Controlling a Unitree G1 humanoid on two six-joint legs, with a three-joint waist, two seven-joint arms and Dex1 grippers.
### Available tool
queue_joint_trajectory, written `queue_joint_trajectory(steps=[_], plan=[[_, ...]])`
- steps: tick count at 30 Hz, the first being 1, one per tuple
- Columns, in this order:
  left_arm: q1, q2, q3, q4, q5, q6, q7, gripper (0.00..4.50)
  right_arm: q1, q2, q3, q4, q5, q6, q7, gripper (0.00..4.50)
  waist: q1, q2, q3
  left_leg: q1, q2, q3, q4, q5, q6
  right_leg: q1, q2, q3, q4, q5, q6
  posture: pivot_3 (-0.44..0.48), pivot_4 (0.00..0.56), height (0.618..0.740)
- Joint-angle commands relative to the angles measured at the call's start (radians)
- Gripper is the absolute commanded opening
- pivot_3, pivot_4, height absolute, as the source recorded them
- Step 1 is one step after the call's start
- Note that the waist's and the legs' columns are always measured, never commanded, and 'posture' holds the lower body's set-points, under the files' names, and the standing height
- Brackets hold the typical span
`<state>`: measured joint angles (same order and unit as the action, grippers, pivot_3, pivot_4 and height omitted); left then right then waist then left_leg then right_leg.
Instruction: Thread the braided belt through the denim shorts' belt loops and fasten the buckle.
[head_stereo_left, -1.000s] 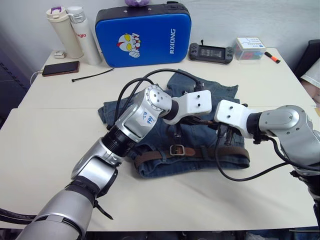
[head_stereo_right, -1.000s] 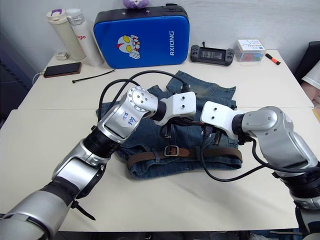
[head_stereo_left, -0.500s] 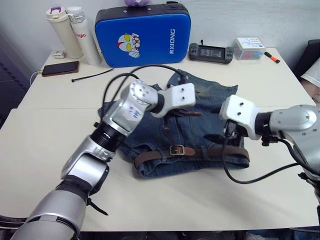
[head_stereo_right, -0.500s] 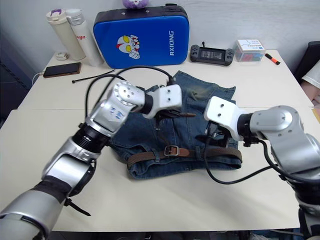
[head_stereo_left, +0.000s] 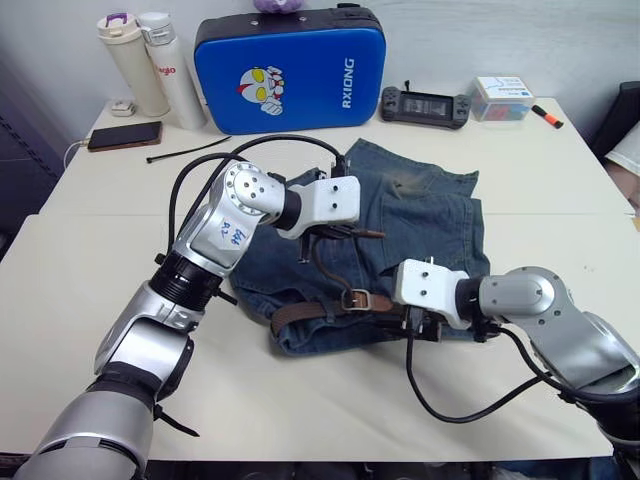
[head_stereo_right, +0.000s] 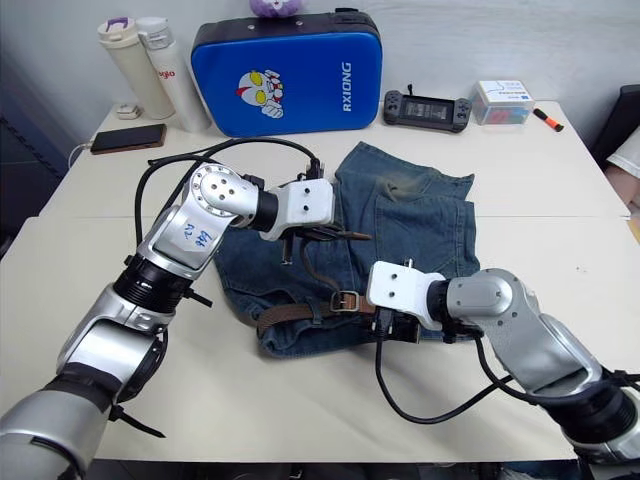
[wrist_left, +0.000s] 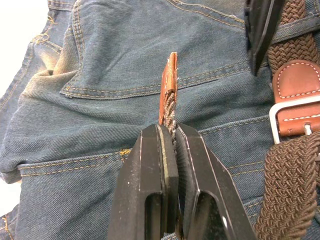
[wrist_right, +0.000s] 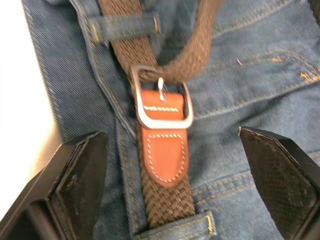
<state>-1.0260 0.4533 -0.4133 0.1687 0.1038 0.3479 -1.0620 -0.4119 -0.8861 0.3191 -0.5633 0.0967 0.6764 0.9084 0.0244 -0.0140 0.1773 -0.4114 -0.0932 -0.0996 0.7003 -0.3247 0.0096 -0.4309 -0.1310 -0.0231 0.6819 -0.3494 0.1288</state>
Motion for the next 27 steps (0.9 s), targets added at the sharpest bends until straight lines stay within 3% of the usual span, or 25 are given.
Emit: queue_joint_trajectory(steps=[1, 12, 15, 23, 27], plan=[[-0.007, 0.005, 0.015, -0.027, 0.001, -0.016, -0.004, 0.00, -0.003, 0.018, 0.013, 0.014, -0.051, -0.028, -0.034, 4.41, 0.000, 0.000, 0.000, 0.000, 0.000, 0.000, 0.000, 0.000, 0.000, 0.000, 0.000, 0.000, 0.000, 0.000, 0.000, 0.000, 0.150, 0.677], [0.006, 0.009, 0.013, -0.039, 0.005, -0.024, -0.014, 0.00, 0.006, 0.043, 0.012, 0.065, -0.152, -0.152, -0.073, 4.41, -0.001, 0.000, 0.000, 0.000, 0.000, 0.000, 0.001, 0.000, 0.000, 0.000, 0.000, 0.000, 0.001, 0.000, 0.000, 0.000, 0.150, 0.677], [0.011, 0.013, 0.014, -0.043, 0.006, -0.026, -0.019, 0.00, 0.007, 0.049, -0.004, 0.062, -0.148, -0.151, -0.069, 3.64, -0.002, 0.000, 0.000, 0.000, 0.000, 0.000, 0.001, 0.000, 0.000, 0.000, 0.000, 0.000, 0.002, 0.000, 0.000, 0.000, 0.150, 0.677], [0.020, 0.028, 0.012, -0.051, 0.009, -0.036, -0.033, 0.00, 0.022, 0.076, -0.042, 0.057, -0.134, -0.119, -0.081, 0.03, -0.001, 0.000, 0.000, 0.000, 0.000, 0.000, 0.001, 0.000, 0.000, 0.000, 0.000, 0.000, 0.002, 0.000, 0.000, 0.000, 0.150, 0.677], [0.017, 0.053, 0.012, -0.067, 0.008, -0.033, -0.061, 0.00, 0.016, 0.110, -0.053, 0.054, -0.148, -0.085, -0.115, 0.03, -0.002, 0.000, 0.000, 0.000, 0.000, 0.000, 0.001, 0.000, 0.000, 0.000, 0.000, 0.000, 0.005, 0.000, 0.000, 0.000, 0.150, 0.677]])
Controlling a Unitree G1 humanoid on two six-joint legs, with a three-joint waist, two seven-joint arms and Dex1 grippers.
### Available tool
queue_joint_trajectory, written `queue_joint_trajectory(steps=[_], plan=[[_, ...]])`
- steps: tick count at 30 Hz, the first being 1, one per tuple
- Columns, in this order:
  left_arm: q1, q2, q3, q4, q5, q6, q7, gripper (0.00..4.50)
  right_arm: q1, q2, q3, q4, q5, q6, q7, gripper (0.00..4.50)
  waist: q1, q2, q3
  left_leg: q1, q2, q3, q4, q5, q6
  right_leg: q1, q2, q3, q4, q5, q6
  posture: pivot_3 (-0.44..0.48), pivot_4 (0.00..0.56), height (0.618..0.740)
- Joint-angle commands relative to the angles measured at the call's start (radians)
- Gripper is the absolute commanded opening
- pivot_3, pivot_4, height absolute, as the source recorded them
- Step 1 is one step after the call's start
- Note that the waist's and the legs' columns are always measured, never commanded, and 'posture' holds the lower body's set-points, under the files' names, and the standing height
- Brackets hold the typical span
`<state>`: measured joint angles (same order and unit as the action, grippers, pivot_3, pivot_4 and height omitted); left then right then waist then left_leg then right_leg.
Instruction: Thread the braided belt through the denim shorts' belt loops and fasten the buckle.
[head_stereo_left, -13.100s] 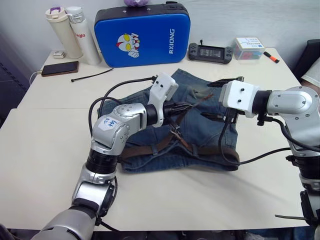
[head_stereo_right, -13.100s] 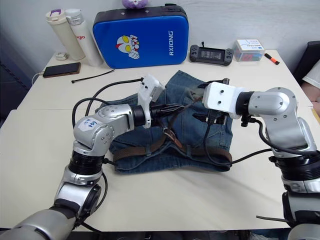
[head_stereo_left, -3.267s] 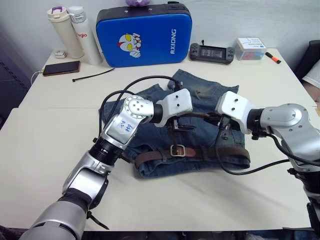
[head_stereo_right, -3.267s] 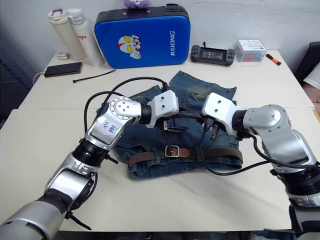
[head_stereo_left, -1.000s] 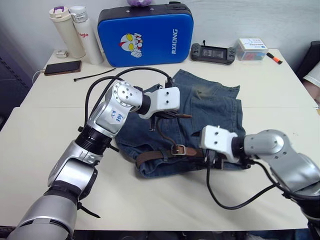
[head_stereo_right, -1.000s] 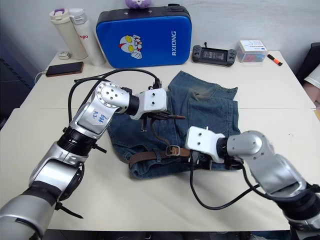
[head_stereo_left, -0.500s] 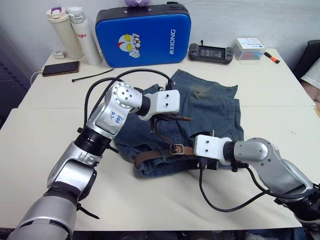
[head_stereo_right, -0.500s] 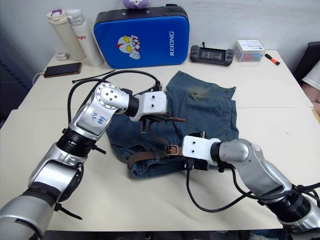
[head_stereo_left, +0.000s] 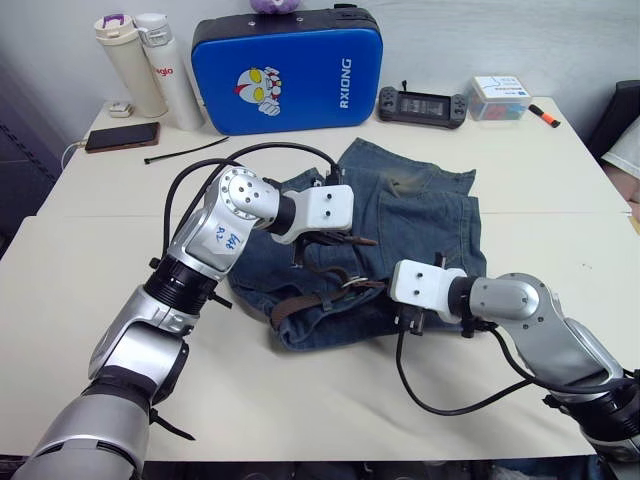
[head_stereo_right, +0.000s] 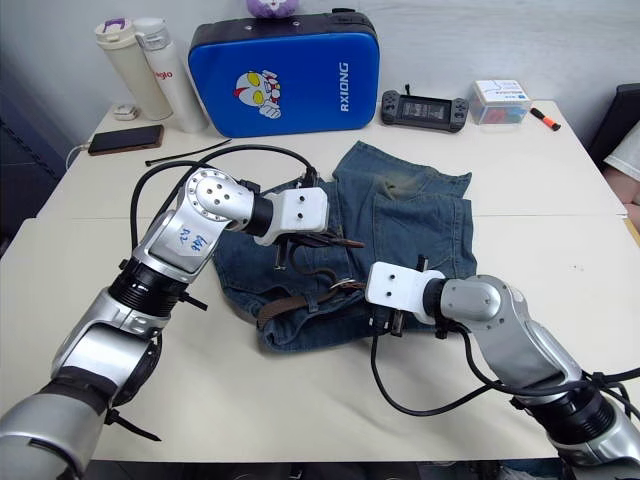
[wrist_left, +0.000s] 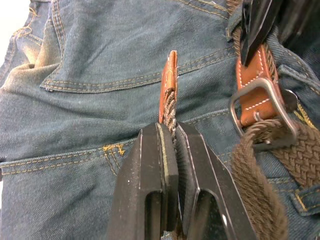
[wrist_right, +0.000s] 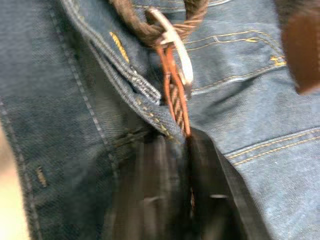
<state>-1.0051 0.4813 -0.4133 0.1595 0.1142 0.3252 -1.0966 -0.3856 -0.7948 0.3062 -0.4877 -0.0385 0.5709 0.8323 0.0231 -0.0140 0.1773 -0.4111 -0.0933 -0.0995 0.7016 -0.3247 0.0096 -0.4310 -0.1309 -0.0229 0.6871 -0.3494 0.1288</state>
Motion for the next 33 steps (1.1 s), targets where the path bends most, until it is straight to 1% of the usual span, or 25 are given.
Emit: queue_joint_trajectory(steps=[1, 7, 12, 28, 33], plan=[[-0.005, 0.036, 0.008, -0.066, -0.002, -0.007, -0.042, 0.00, -0.013, 0.023, -0.042, -0.023, -0.017, 0.025, -0.046, 0.03, -0.002, 0.000, 0.000, 0.000, 0.000, 0.000, 0.000, 0.000, 0.000, 0.000, 0.000, 0.000, 0.001, 0.000, 0.000, 0.000, 0.150, 0.677], [-0.010, 0.100, -0.017, -0.104, 0.016, -0.014, -0.125, 0.00, -0.026, 0.037, -0.048, -0.031, -0.023, 0.053, -0.073, 0.03, -0.002, 0.000, 0.000, 0.000, 0.000, 0.000, 0.000, 0.000, 0.000, -0.001, 0.000, 0.000, 0.001, 0.000, 0.000, 0.000, 0.150, 0.677], [-0.013, 0.135, -0.035, -0.089, 0.047, -0.053, -0.149, 0.00, -0.030, 0.035, -0.050, -0.039, -0.020, 0.065, -0.082, 0.03, -0.002, 0.000, 0.000, 0.000, 0.000, 0.000, 0.000, 0.000, 0.000, -0.001, 0.000, 0.000, 0.001, 0.000, 0.000, 0.000, 0.150, 0.677], [-0.023, 0.054, -0.059, -0.025, 0.087, -0.137, -0.130, 0.00, -0.069, 0.040, -0.046, -0.079, -0.014, 0.099, -0.088, 0.03, -0.001, 0.000, 0.000, 0.000, 0.000, 0.000, 0.000, 0.000, 0.000, -0.001, 0.000, 0.000, 0.002, 0.000, 0.000, 0.000, 0.150, 0.677], [-0.023, 0.013, -0.052, -0.026, 0.089, -0.093, -0.111, 0.00, -0.070, 0.049, -0.035, -0.091, -0.006, 0.105, -0.083, 0.03, -0.001, 0.000, 0.000, 0.000, 0.000, 0.000, 0.000, 0.000, 0.000, -0.001, 0.000, 0.000, 0.002, 0.000, 0.000, 0.000, 0.150, 0.677]])
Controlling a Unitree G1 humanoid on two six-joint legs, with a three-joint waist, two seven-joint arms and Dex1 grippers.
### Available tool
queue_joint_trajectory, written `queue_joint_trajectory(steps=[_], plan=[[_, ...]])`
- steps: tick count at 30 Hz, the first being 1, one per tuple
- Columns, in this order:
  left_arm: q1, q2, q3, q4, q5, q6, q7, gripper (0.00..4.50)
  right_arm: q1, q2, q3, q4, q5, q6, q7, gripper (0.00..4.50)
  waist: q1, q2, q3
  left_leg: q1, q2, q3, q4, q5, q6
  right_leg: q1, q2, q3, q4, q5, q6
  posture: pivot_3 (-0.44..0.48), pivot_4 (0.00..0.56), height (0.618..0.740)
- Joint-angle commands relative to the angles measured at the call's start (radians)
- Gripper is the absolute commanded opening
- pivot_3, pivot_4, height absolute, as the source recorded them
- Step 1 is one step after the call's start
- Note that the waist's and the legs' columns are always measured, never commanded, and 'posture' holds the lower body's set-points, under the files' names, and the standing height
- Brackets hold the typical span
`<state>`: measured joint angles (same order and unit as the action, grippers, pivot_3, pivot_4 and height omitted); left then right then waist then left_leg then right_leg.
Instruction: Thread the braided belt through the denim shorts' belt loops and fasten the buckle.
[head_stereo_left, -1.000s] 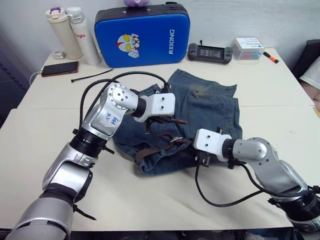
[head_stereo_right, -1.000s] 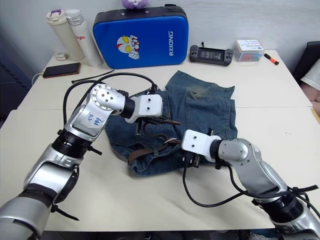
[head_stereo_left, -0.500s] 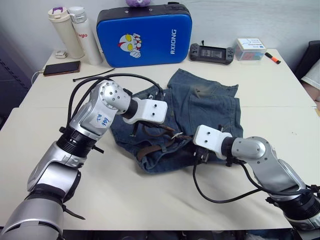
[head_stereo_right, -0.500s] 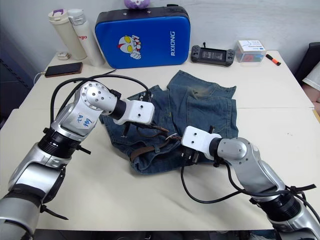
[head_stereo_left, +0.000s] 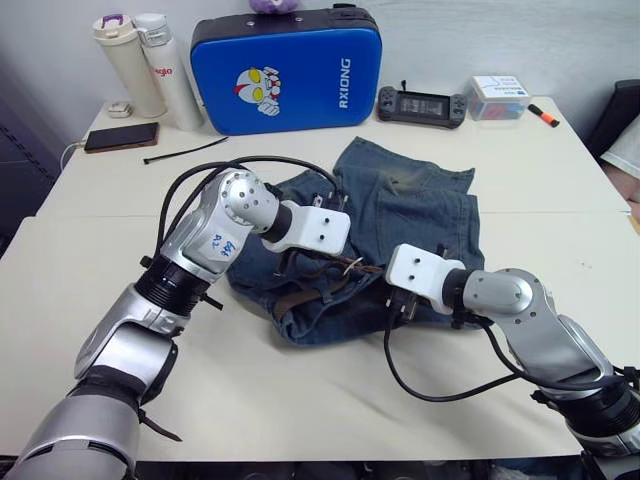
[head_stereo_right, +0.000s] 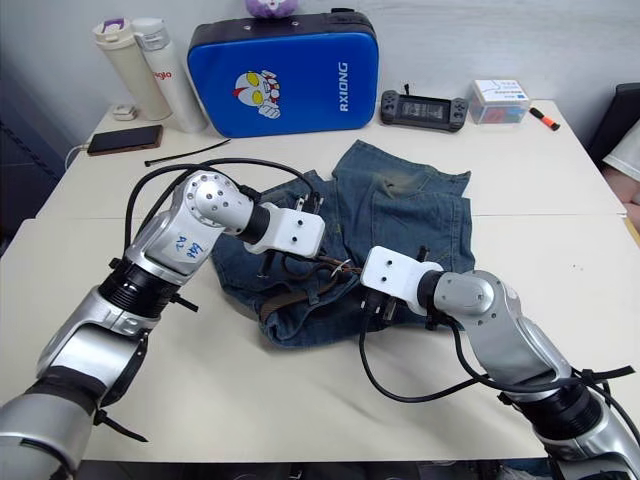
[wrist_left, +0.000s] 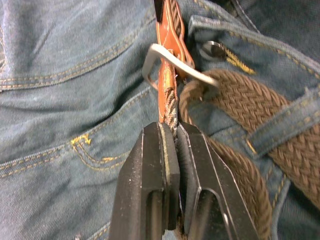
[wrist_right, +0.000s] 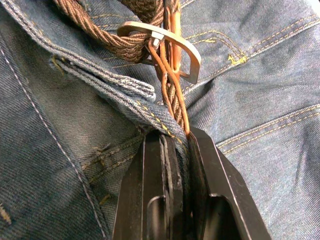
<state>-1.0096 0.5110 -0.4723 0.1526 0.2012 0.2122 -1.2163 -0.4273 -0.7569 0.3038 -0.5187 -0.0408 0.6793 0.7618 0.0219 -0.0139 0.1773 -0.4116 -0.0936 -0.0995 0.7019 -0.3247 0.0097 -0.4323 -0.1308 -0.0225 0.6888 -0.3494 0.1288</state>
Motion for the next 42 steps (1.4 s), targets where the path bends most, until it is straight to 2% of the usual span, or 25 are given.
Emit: queue_joint_trajectory(steps=[1, 4, 12, 19, 22, 26, 27, 28, 29, 31, 35, 38, 42], plan=[[-0.015, -0.027, 0.005, -0.026, 0.002, 0.043, 0.011, 0.00, -0.029, 0.013, -0.031, -0.061, -0.003, -0.002, -0.012, 0.03, 0.000, 0.000, 0.000, 0.000, 0.000, 0.000, 0.000, 0.000, 0.000, 0.000, 0.000, 0.000, 0.000, 0.000, 0.000, 0.000, 0.150, 0.677], [-0.008, -0.056, 0.002, -0.042, -0.005, 0.110, 0.014, 0.00, -0.032, 0.015, -0.028, -0.062, 0.000, 0.003, -0.006, 0.03, 0.000, 0.000, 0.000, 0.000, 0.000, 0.000, 0.000, 0.000, 0.000, 0.000, 0.000, 0.000, 0.000, 0.000, 0.000, 0.000, 0.150, 0.677], [0.049, -0.174, -0.020, -0.159, -0.021, 0.530, 0.082, 0.00, -0.029, 0.012, -0.034, -0.087, 0.018, 0.039, 0.018, 0.03, -0.001, 0.000, 0.000, 0.000, 0.000, 0.000, 0.000, 0.000, 0.000, 0.000, 0.001, 0.000, 0.001, 0.000, 0.000, 0.000, 0.150, 0.677], [0.051, -0.210, -0.056, -0.196, -0.036, 0.616, 0.115, 0.00, -0.036, 0.030, -0.037, -0.104, 0.046, 0.066, 0.033, 0.03, 0.002, 0.000, 0.000, 0.000, -0.001, 0.000, 0.000, 0.000, 0.000, 0.000, 0.000, 0.000, 0.001, 0.000, 0.000, 0.000, 0.150, 0.677], [0.054, -0.207, -0.066, -0.199, -0.036, 0.627, 0.121, 0.00, -0.041, 0.058, -0.088, -0.120, 0.102, 0.113, 0.037, 0.03, 0.002, 0.000, 0.000, 0.000, 0.000, 0.000, 0.000, 0.000, 0.000, 0.000, 0.000, 0.000, 0.001, 0.000, 0.000, 0.000, 0.150, 0.677], [0.061, -0.196, -0.073, -0.209, -0.038, 0.640, 0.127, 0.00, -0.050, 0.052, -0.155, -0.146, 0.177, 0.183, 0.063, 1.77, 0.002, 0.000, 0.000, 0.000, -0.001, 0.000, 0.000, 0.000, 0.000, 0.000, 0.000, 0.000, 0.001, 0.000, 0.000, 0.000, 0.150, 0.677], [0.063, -0.192, -0.075, -0.213, -0.039, 0.642, 0.127, 0.00, -0.053, 0.048, -0.173, -0.149, 0.191, 0.195, 0.066, 2.47, 0.002, 0.000, 0.000, 0.000, 0.000, 0.000, 0.000, 0.000, 0.000, 0.000, 0.000, 0.000, 0.001, 0.000, 0.000, 0.000, 0.150, 0.677], [0.064, -0.189, -0.078, -0.215, -0.040, 0.643, 0.128, 0.00, -0.057, 0.042, -0.197, -0.151, 0.216, 0.213, 0.074, 2.76, 0.003, 0.000, 0.000, 0.000, 0.000, 0.000, 0.000, 0.000, 0.000, 0.000, 0.000, 0.000, 0.000, 0.000, 0.000, 0.000, 0.150, 0.677], [0.065, -0.185, -0.079, -0.217, -0.042, 0.645, 0.130, 0.00, -0.062, 0.036, -0.222, -0.154, 0.245, 0.233, 0.083, 3.38, 0.004, 0.000, 0.000, 0.000, -0.001, 0.000, 0.000, 0.000, 0.000, 0.000, 0.000, 0.000, 0.001, 0.000, 0.000, 0.000, 0.150, 0.677], [0.067, -0.181, -0.084, -0.222, -0.046, 0.648, 0.135, 0.00, -0.068, 0.010, -0.274, -0.154, 0.296, 0.260, 0.109, 4.32, 0.005, 0.000, 0.000, 0.000, -0.001, -0.001, 0.000, 0.000, 0.000, 0.002, 0.000, 0.001, 0.000, 0.000, 0.000, 0.000, 0.150, 0.677], [0.064, -0.176, -0.091, -0.227, -0.054, 0.650, 0.145, 0.00, -0.090, -0.026, -0.332, -0.123, 0.346, 0.260, 0.122, 4.42, 0.004, 0.000, 0.000, 0.000, -0.001, -0.001, 0.000, 0.000, 0.000, 0.001, 0.000, 0.001, 0.000, 0.000, 0.000, 0.000, 0.150, 0.677], [0.064, -0.176, -0.090, -0.233, -0.059, 0.653, 0.153, 0.00, -0.088, -0.091, -0.287, -0.047, 0.273, 0.157, 0.114, 4.42, 0.004, 0.000, 0.000, 0.001, 0.000, -0.001, 0.000, 0.000, 0.000, 0.002, 0.000, 0.001, 0.000, 0.000, 0.000, 0.000, 0.150, 0.677], [0.064, -0.174, -0.089, -0.238, -0.064, 0.659, 0.162, 0.00, -0.047, -0.119, -0.197, 0.036, 0.181, 0.012, 0.094, 4.42, 0.004, 0.000, 0.000, 0.001, -0.001, -0.001, 0.000, 0.000, 0.000, 0.002, 0.000, 0.001, 0.000, 0.000, 0.000, 0.000, 0.150, 0.677]])
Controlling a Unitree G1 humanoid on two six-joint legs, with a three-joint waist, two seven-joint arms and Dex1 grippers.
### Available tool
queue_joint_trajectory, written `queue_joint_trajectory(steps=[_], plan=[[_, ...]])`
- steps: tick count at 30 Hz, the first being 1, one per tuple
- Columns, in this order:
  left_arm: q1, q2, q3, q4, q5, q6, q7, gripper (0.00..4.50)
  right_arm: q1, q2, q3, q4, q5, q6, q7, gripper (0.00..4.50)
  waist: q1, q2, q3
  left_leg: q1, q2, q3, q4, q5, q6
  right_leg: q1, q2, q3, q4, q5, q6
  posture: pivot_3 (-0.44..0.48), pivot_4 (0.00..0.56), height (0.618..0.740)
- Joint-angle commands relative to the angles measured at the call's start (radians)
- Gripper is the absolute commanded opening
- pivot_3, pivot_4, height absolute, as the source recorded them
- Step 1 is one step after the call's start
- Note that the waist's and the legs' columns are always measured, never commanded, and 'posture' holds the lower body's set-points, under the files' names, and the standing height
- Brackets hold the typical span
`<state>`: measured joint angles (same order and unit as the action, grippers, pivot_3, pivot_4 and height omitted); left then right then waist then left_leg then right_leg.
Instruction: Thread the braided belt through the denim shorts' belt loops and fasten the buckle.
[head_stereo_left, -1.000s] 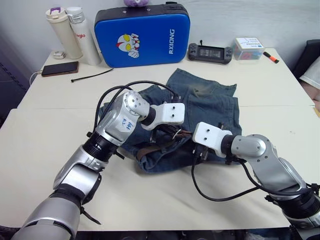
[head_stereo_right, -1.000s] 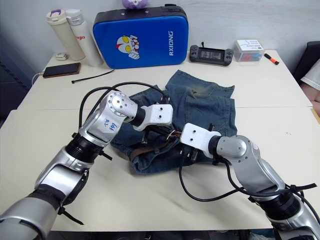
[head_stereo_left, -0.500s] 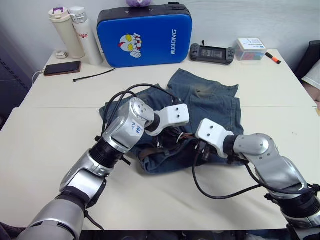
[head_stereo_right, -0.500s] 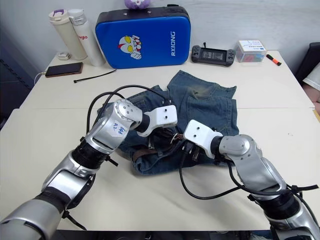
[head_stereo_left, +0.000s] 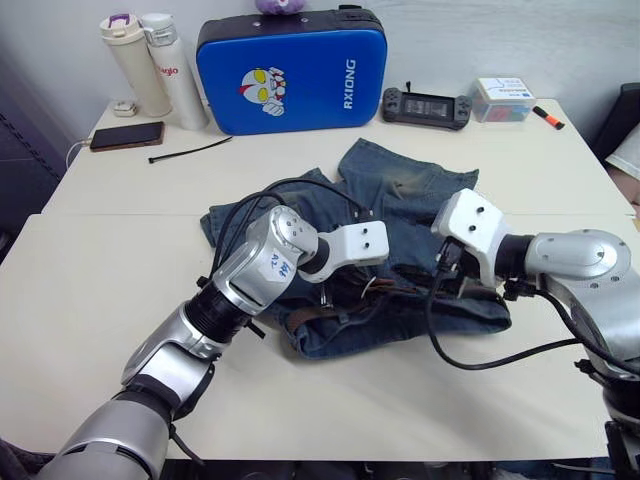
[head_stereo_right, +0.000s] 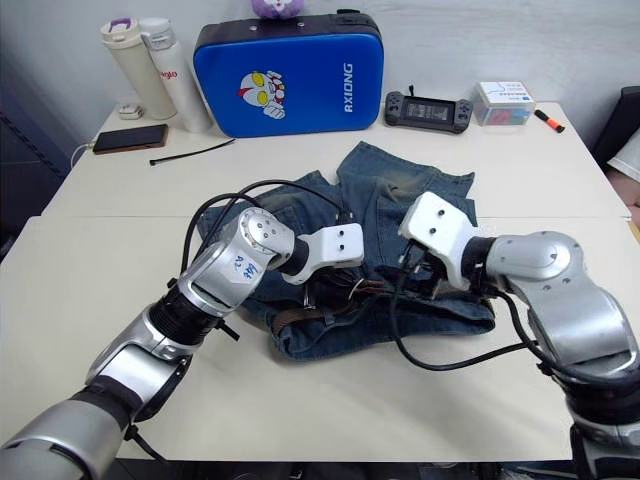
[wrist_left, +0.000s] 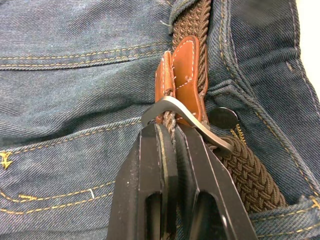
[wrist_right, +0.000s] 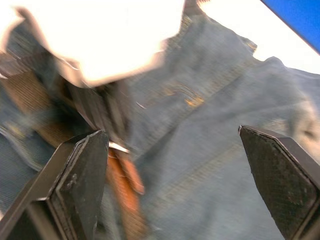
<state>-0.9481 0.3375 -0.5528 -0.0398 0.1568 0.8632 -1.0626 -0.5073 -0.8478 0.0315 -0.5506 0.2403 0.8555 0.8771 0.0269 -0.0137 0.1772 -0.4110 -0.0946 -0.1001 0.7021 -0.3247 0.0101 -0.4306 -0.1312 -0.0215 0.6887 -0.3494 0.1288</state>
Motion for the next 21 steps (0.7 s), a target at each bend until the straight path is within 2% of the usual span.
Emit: queue_joint_trajectory(steps=[1, 6, 15, 19, 21], plan=[[0.001, -0.001, -0.008, -0.048, -0.020, 0.012, 0.011, 0.00, 0.052, -0.024, 0.102, 0.098, -0.131, -0.212, -0.032, 4.42, -0.001, 0.000, 0.000, 0.000, 0.000, 0.000, 0.000, 0.000, 0.000, 0.000, 0.000, 0.000, 0.000, 0.000, 0.000, 0.000, 0.150, 0.677], [-0.005, 0.000, -0.006, -0.056, -0.030, 0.023, 0.021, 0.00, 0.094, -0.004, 0.159, 0.182, -0.195, -0.361, -0.044, 4.42, -0.002, 0.000, 0.000, 0.000, 0.000, 0.001, 0.000, 0.000, 0.000, 0.000, 0.000, 0.000, 0.000, 0.000, 0.000, 0.000, 0.150, 0.677], [-0.009, 0.003, -0.005, -0.054, -0.048, 0.022, 0.038, 0.00, 0.095, 0.036, 0.183, 0.191, -0.214, -0.406, -0.035, 4.42, -0.002, 0.000, 0.000, 0.000, 0.000, 0.001, 0.000, 0.000, 0.000, 0.000, 0.000, -0.001, 0.000, 0.000, 0.000, 0.000, 0.150, 0.677], [-0.009, 0.002, -0.002, -0.051, -0.052, 0.013, 0.049, 0.00, 0.088, 0.066, 0.193, 0.178, -0.197, -0.388, -0.020, 3.22, -0.003, 0.000, 0.000, 0.000, 0.001, 0.001, 0.000, 0.000, 0.000, 0.000, 0.000, 0.000, 0.000, 0.000, 0.000, 0.000, 0.150, 0.677], [-0.010, 0.003, 0.007, -0.046, -0.055, 0.004, 0.055, 0.00, 0.091, 0.069, 0.200, 0.173, -0.193, -0.381, -0.006, 2.35, -0.002, 0.000, 0.000, 0.000, 0.001, 0.001, 0.000, 0.000, 0.000, 0.000, 0.000, 0.000, 0.000, 0.000, 0.000, 0.000, 0.150, 0.677]])
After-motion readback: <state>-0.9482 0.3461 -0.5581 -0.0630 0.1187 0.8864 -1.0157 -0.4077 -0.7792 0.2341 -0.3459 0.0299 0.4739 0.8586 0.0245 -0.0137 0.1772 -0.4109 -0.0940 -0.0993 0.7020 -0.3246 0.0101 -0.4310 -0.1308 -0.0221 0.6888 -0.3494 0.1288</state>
